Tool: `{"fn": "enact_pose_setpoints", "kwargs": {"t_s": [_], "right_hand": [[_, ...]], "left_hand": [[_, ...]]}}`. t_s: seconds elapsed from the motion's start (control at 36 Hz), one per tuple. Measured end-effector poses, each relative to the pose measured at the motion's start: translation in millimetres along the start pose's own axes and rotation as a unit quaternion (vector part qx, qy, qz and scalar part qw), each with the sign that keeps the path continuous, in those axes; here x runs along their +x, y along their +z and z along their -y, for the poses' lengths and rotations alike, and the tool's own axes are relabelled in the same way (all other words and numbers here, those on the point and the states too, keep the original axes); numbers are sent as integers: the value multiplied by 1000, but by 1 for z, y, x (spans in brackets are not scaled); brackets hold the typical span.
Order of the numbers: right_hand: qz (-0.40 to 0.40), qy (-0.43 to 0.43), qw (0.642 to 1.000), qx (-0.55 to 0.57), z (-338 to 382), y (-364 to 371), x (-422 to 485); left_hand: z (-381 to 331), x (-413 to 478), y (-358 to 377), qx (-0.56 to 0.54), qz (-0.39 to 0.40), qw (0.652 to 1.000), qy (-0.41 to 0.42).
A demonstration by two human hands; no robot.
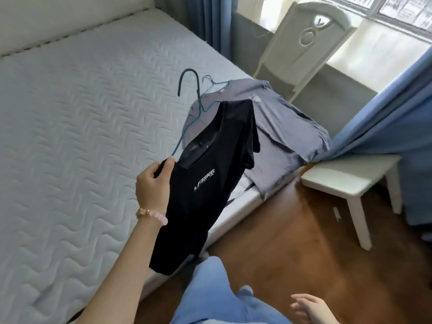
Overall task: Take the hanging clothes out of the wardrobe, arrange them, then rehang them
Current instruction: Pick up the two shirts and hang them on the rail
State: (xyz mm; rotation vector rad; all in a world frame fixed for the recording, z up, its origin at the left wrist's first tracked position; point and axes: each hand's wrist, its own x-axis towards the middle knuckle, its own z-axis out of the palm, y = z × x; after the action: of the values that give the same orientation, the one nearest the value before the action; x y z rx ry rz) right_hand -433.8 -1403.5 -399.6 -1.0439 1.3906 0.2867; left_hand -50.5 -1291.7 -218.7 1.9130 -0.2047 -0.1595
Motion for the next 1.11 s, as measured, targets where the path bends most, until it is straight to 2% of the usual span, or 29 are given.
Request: {"fn": "enact_pose_setpoints", "kwargs": {"t_s": [0.14,0.25,0.53,0.72,0.83,0.94,1.11], "right_hand": [[-38,16,999,16,15,-37,16],[-47,0,999,12,60,-57,37],[-43,-118,990,-57,243,-112,102],[-24,-151,986,-65,369,-153,153],[-18,-165,983,-76,425,-170,179],[1,-164,978,-130,474,-180,209],[27,-180,946,-268,566,-178,267]], "left_hand": [[-9,-10,34,3,7,1000,0],[-18,-3,62,6,10,1000,-15],[-28,57,170,61,-22,997,-50],[-59,122,229,122,-69,989,-49],[-74,157,255,95,-89,989,-74],[-79,179,276,92,-85,988,-89],[-62,188,306,93,-60,985,-133]]}}
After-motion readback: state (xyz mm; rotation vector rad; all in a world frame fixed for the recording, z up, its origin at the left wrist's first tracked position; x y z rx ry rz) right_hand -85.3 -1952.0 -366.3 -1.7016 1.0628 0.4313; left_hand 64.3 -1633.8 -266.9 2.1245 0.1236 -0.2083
